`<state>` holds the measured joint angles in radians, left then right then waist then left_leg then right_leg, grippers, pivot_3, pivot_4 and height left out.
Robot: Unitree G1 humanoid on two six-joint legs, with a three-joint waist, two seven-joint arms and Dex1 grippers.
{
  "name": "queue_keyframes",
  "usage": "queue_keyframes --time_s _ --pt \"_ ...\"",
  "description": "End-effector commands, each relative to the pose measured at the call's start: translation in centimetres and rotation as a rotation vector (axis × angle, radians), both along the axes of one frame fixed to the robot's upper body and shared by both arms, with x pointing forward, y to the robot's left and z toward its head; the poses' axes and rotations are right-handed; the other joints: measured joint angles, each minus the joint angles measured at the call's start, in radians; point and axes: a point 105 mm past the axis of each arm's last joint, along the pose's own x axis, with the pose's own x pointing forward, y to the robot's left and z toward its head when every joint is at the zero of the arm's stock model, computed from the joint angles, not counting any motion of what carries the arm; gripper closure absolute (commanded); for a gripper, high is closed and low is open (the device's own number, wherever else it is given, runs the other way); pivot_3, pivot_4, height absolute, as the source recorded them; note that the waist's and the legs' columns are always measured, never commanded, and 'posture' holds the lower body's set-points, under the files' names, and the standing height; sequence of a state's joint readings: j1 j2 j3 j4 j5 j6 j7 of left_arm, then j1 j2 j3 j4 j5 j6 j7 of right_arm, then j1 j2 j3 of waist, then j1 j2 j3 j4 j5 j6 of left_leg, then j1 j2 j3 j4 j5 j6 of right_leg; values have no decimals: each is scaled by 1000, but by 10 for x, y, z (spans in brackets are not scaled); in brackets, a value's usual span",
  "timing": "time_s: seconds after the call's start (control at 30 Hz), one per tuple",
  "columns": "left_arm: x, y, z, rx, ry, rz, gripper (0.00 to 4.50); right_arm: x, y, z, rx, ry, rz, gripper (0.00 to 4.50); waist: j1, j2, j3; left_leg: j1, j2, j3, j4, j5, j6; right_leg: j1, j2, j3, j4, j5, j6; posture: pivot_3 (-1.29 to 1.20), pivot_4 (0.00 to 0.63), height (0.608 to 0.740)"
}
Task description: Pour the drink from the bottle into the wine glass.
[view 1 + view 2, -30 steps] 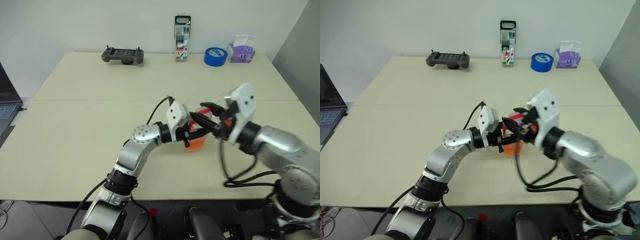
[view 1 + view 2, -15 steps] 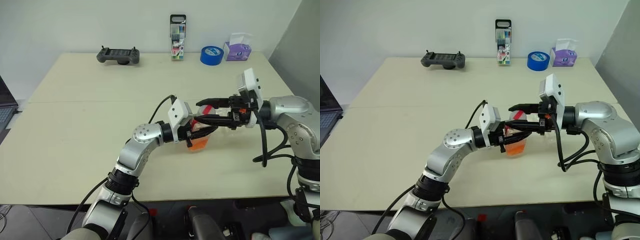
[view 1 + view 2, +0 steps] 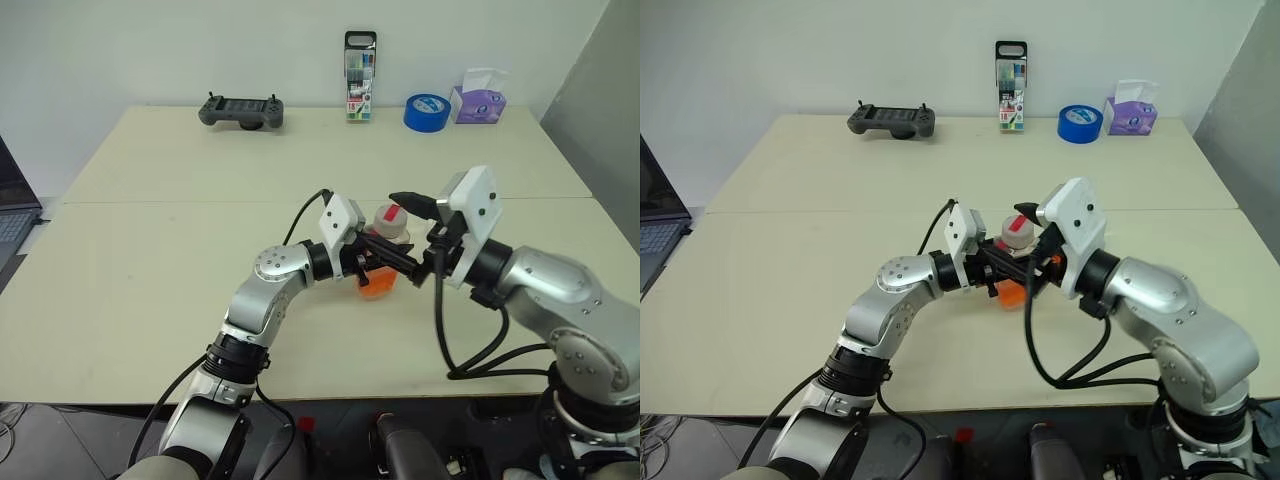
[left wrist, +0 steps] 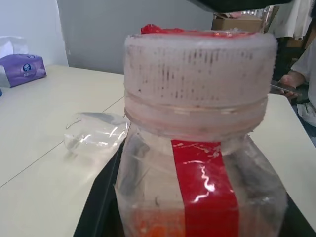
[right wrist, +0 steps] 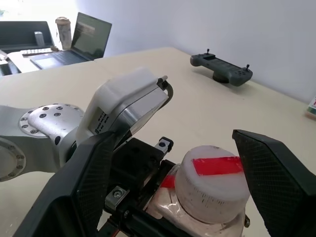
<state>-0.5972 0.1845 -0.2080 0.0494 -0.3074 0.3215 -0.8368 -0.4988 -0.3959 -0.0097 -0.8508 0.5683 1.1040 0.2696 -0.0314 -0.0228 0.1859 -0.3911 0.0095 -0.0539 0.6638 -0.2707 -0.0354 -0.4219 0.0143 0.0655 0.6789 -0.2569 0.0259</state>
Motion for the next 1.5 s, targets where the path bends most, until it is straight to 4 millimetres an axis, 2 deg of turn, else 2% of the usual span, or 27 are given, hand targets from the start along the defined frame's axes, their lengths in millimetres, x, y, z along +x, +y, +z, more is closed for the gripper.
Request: queue_keyframes --time_s 0.03,0.47,0.8,1.2,1.3,1.4,1.43,1.5 --pt "-16 -15 16 -20 -90 -91 2794 17 -26 15 72 -67 -275 503 0 0 0 0 0 0 0 0 0 0 0 0 0 0 0 0 150 740" --pt "-16 -14 15 -15 -103 -84 2805 18 -12 11 107 -25 -396 503 -3 0 0 0 0 0 -1 0 0 0 0 0 0 0 0 0 150 740" --pt "-8 -7 15 -7 -108 -44 2805 4 -3 7 142 46 -442 503 -2 0 0 0 0 0 -1 0 0 0 0 0 0 0 0 0 150 740" --pt "-5 -6 15 -4 -114 -42 2805 2 -3 8 203 79 -476 503 -4 0 0 0 0 0 -1 0 0 -1 0 -1 0 0 0 0 150 740" --pt "-5 -5 15 -2 -114 -38 2805 1 -1 11 203 58 -465 1302 -4 0 0 0 0 0 -1 0 0 -1 0 -1 -1 0 0 0 150 740" --pt "-4 -5 15 1 -114 -33 2805 0 0 14 207 31 -455 2352 -5 0 0 0 0 0 -1 0 0 -1 0 -1 -1 0 0 0 150 740" --pt "-4 -4 15 2 -115 -30 2806 0 1 15 209 25 -451 2581 -5 0 0 0 0 0 -1 0 0 -1 0 -1 -1 0 0 0 150 740" --pt "-3 -3 15 4 -117 -24 2808 -1 1 16 208 15 -438 2569 -6 0 0 0 0 0 -1 0 0 -1 0 -1 -1 0 0 0 150 740"
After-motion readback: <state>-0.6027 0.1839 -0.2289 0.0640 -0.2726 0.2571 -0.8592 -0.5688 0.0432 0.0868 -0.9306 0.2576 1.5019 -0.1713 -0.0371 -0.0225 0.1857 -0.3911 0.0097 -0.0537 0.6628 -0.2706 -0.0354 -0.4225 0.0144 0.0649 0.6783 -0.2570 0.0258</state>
